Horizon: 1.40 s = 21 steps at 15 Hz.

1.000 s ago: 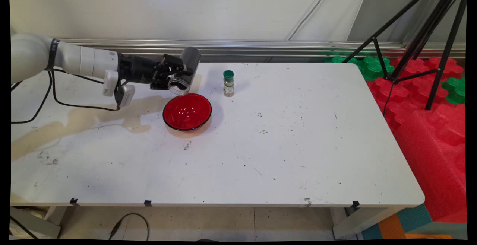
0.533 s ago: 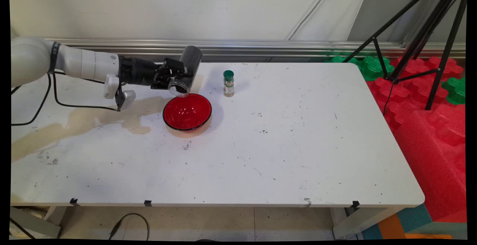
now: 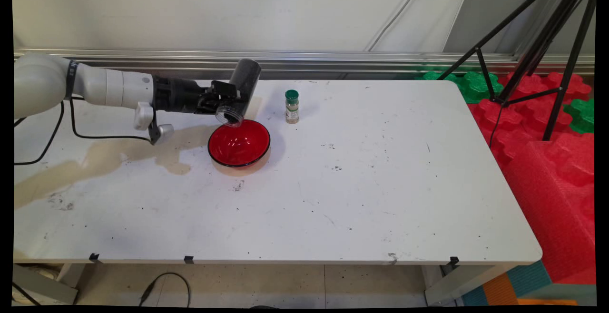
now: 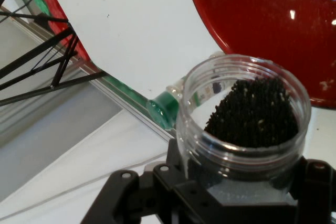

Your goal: Pour the black seasoning powder in the red bowl

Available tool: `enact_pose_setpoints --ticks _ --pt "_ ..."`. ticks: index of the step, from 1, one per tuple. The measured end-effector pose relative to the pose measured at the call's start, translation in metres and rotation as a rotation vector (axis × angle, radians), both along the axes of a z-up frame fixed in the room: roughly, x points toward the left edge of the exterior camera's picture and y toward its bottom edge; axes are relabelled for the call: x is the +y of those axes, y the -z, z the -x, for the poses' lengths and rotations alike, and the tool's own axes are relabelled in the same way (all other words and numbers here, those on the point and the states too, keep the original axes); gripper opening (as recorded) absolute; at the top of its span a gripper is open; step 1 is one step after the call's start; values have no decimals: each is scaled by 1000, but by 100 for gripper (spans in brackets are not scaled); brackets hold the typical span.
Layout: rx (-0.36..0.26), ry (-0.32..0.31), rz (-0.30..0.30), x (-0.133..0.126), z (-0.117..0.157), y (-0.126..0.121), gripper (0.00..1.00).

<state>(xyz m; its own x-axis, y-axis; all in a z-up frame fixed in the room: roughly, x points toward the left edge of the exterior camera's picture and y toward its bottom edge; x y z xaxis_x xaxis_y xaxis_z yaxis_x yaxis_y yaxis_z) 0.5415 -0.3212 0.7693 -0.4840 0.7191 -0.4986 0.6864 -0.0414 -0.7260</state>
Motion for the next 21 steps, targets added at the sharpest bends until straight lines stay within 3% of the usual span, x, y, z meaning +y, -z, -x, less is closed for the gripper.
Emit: enact_pose_setpoints --ticks 10,21 --pt "-42 22 52 3 1 6 0" --pt "-60 39 71 9 0 9 0"
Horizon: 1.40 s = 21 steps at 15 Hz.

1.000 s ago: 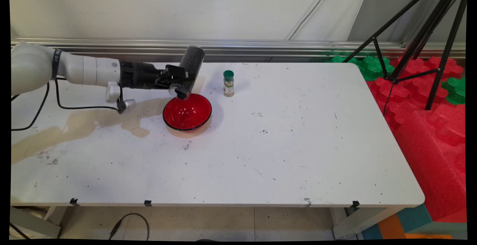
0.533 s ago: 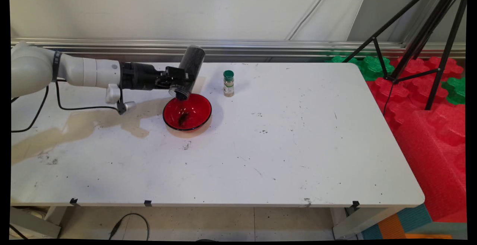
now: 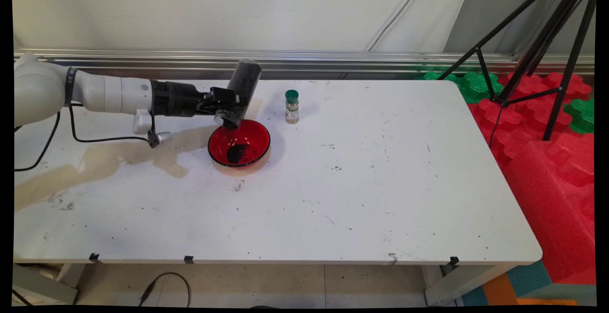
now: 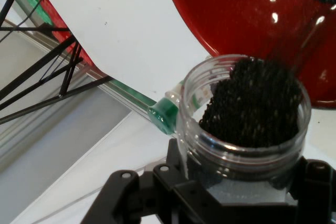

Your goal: Pour the black seasoning powder in the red bowl

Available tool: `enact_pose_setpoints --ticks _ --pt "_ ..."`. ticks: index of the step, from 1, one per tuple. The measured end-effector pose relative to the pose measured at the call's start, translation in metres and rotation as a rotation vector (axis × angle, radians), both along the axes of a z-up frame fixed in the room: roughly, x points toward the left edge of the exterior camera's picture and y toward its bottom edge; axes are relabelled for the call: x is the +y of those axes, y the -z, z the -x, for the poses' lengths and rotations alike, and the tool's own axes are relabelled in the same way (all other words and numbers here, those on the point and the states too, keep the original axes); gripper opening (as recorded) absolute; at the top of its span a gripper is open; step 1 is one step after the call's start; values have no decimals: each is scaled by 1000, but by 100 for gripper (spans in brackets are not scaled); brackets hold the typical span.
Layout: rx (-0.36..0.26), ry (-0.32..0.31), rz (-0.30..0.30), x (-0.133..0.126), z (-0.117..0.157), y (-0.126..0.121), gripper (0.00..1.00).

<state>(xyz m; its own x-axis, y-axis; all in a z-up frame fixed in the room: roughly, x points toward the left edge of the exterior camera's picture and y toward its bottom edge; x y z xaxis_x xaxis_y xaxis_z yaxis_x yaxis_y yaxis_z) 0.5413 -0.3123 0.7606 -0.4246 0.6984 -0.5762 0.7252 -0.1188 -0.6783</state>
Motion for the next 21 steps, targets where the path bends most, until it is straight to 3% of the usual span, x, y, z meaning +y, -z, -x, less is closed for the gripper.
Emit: enact_pose_setpoints --ticks 21 --pt "-50 38 34 6 0 3 0"
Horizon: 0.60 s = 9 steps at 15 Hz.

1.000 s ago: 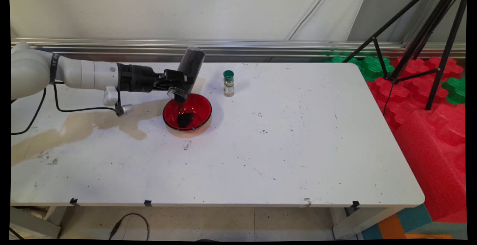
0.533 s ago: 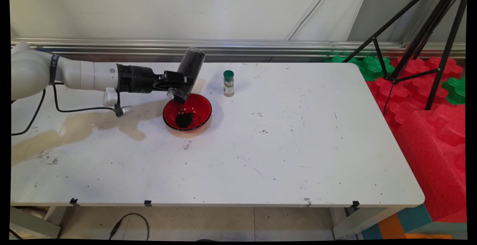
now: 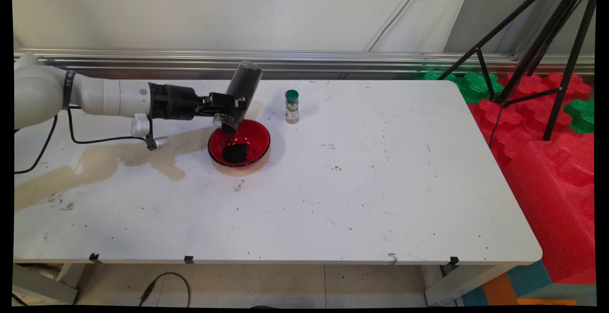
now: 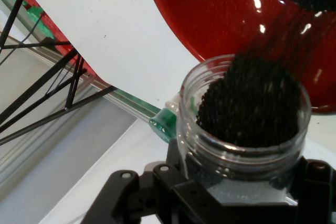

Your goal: Pour the black seasoning powder in the red bowl

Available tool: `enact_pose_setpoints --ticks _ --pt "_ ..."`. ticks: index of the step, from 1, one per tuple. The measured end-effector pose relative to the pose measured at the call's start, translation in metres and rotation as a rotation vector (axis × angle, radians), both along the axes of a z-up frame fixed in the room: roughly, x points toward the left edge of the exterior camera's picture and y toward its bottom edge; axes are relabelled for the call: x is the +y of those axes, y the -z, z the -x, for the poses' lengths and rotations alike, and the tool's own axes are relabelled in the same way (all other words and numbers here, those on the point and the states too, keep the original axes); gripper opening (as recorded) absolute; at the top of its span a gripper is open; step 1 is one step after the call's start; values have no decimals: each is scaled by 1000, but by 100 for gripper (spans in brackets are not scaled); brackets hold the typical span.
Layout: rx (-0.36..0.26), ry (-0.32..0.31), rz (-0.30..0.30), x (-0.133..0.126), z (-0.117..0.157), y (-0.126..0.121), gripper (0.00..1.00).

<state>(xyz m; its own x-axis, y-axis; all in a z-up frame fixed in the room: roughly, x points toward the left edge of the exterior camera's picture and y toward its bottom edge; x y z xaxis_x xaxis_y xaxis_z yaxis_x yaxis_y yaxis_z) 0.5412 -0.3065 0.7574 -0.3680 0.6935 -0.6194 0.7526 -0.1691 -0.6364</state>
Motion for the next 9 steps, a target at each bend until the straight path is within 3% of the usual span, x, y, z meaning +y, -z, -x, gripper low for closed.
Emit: enact_pose_setpoints --ticks 9 --pt "-21 16 12 1 1 2 0"
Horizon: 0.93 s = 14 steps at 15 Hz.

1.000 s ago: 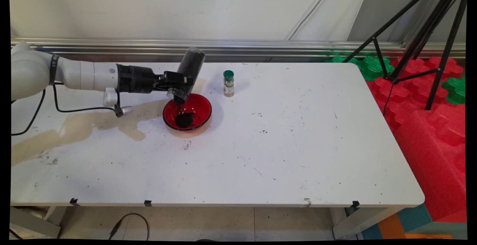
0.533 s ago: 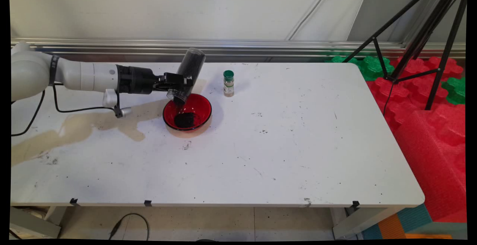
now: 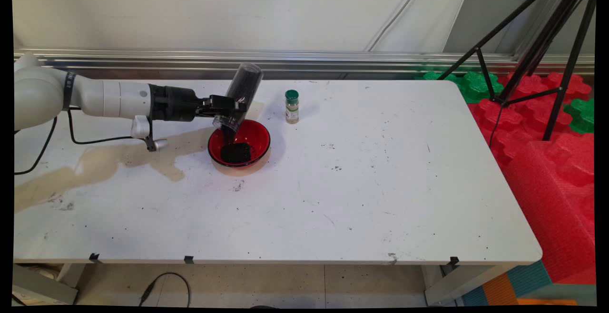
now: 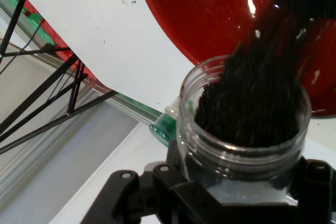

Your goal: Pour the black seasoning powder in the red bowl

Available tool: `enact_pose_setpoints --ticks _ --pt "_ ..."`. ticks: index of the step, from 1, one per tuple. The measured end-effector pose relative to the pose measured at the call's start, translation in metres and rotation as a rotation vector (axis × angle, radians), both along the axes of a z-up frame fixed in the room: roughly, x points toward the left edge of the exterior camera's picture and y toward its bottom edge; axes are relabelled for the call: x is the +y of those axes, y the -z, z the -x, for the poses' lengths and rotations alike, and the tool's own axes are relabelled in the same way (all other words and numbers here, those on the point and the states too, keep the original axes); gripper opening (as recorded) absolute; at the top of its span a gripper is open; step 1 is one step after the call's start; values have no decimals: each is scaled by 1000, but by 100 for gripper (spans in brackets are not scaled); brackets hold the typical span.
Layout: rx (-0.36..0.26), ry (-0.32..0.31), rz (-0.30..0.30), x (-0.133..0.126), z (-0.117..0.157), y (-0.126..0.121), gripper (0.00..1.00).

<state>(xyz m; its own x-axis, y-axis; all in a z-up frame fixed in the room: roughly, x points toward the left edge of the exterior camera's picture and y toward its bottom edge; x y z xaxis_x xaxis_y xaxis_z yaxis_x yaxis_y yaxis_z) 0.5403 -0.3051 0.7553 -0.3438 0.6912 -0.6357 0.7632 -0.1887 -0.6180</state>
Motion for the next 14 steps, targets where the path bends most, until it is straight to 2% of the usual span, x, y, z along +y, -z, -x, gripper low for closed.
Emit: enact_pose_setpoints --ticks 7,14 --pt "-8 2 0 0 1 2 0" --pt "14 -15 -30 1 1 3 0"
